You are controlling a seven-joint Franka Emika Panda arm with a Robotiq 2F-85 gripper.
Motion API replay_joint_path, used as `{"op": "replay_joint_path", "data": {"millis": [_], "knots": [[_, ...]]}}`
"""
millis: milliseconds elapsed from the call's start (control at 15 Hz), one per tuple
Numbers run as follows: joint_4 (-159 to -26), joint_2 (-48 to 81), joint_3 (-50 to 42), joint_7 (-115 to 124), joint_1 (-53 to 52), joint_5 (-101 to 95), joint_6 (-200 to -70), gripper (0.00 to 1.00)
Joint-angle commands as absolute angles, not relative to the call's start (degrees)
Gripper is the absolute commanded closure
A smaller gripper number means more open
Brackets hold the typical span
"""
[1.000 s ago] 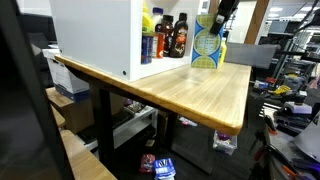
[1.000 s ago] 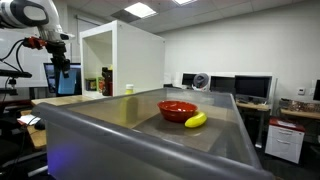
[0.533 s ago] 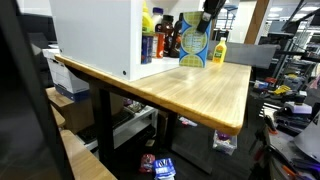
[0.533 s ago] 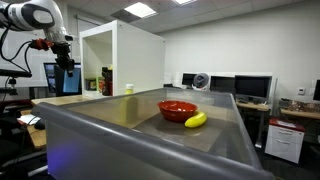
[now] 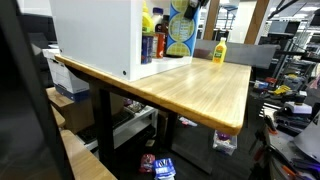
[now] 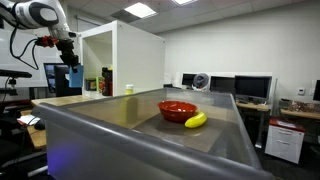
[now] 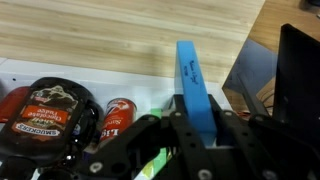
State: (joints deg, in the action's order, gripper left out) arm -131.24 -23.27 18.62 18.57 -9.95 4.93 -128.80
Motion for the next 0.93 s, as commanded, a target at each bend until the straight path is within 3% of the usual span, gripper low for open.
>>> {"op": "replay_joint_path", "data": {"millis": [0, 867], "knots": [[-127.6, -20.5, 19.5, 22.7, -8.9, 2.1, -128.9, 0.94], [-120.4, -12.6, 20.7, 33.6, -8.0, -5.4, -124.6, 0.94]]}}
